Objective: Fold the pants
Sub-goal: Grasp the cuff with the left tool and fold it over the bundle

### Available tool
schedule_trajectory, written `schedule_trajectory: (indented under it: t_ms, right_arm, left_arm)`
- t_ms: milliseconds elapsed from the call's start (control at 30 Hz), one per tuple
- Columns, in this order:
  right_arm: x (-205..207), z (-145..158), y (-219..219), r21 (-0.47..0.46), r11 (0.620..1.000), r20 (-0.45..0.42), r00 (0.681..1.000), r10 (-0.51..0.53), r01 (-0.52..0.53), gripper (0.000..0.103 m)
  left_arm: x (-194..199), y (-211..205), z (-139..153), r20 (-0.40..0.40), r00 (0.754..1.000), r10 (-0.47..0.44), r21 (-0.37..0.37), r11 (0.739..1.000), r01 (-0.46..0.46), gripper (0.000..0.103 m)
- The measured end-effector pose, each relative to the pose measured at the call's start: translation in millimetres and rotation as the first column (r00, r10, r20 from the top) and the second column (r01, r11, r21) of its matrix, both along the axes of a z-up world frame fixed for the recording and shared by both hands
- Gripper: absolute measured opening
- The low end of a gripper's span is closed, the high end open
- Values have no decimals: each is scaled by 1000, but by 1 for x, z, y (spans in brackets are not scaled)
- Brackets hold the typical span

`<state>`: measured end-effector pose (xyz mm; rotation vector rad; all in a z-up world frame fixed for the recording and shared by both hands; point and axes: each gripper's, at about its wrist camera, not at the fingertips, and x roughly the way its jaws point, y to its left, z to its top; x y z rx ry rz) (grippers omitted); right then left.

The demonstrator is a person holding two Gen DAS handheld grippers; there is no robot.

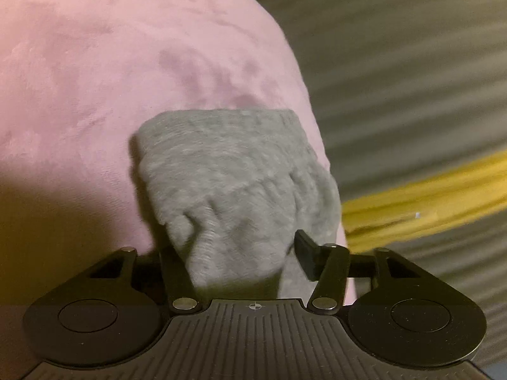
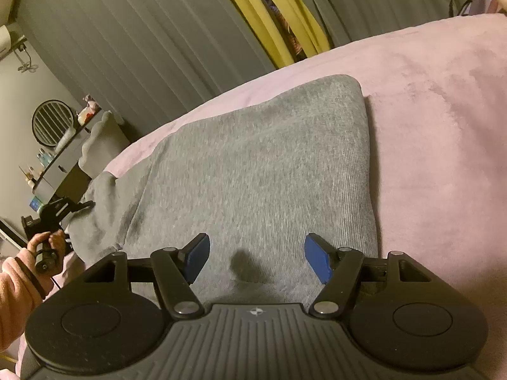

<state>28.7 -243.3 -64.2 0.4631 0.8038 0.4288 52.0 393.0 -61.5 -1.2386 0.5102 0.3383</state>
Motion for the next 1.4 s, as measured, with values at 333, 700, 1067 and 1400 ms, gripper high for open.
schedule_trajectory:
  t_ms: [333, 700, 1067, 1400]
  right_arm:
    - [-16, 27, -34, 85, 993, -19, 997, -80, 82, 69]
    - [-29, 47, -39, 204, 969, 18, 989, -145, 139, 69]
    - [-17, 45, -24, 285, 956, -53, 997, -59, 72, 70]
    - [36, -8, -8, 322, 927, -309, 947, -90, 193, 79]
  left_arm:
    - [13, -101, 133, -30, 923, -384, 603, 729, 323, 17]
    - [-2, -349, 135, -196, 584, -788, 693, 309, 651, 80]
    - [-39, -290, 98, -325, 792, -516, 544, 583, 603, 86]
    - [-49, -225, 71, -205, 931, -300, 346, 868, 356, 89]
